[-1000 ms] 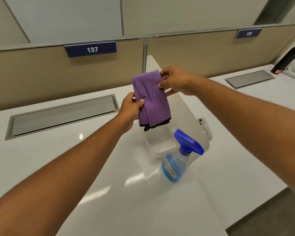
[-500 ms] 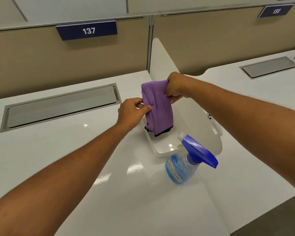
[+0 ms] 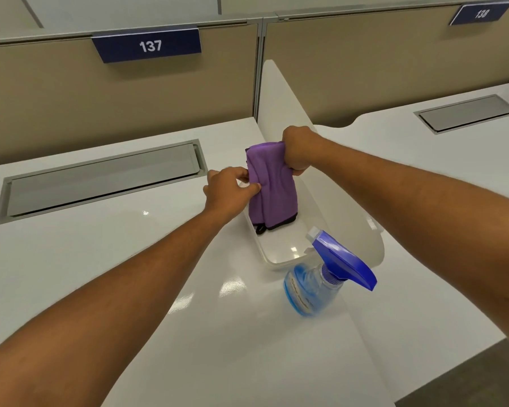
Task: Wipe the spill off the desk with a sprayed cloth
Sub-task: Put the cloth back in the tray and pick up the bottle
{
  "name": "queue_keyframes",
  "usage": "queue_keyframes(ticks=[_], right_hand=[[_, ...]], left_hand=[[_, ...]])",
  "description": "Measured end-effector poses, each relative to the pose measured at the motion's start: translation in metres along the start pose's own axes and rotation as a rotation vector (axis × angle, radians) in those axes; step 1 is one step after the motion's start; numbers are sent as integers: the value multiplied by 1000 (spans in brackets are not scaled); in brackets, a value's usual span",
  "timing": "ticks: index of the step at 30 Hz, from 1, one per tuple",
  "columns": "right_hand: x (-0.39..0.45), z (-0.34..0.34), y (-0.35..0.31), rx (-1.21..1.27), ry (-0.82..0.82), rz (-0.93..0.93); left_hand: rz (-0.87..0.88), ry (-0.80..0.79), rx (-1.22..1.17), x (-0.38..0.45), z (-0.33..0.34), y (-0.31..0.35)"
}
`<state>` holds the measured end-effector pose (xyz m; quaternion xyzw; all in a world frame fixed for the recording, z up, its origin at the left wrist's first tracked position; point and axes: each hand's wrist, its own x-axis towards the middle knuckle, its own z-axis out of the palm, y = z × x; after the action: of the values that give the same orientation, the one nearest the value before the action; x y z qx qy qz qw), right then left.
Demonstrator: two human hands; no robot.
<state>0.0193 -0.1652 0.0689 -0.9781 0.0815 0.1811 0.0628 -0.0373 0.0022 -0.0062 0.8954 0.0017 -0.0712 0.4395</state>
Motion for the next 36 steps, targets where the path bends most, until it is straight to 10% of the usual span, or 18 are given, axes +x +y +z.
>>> queue_keyframes(ticks=[9, 18, 26, 36], right_hand=[[-22, -11, -2, -24, 11, -133], [-208, -6, 110, 1052, 55, -100], [-276, 104, 128, 962, -235, -215], [-255, 124, 101, 985, -44, -247]], left_hand=[[-26, -32, 7, 11, 1, -12], [-192, -14, -395, -7, -3, -27], [-380, -58, -668, -43, 13, -39], [-404, -55, -735, -56, 13, -38]])
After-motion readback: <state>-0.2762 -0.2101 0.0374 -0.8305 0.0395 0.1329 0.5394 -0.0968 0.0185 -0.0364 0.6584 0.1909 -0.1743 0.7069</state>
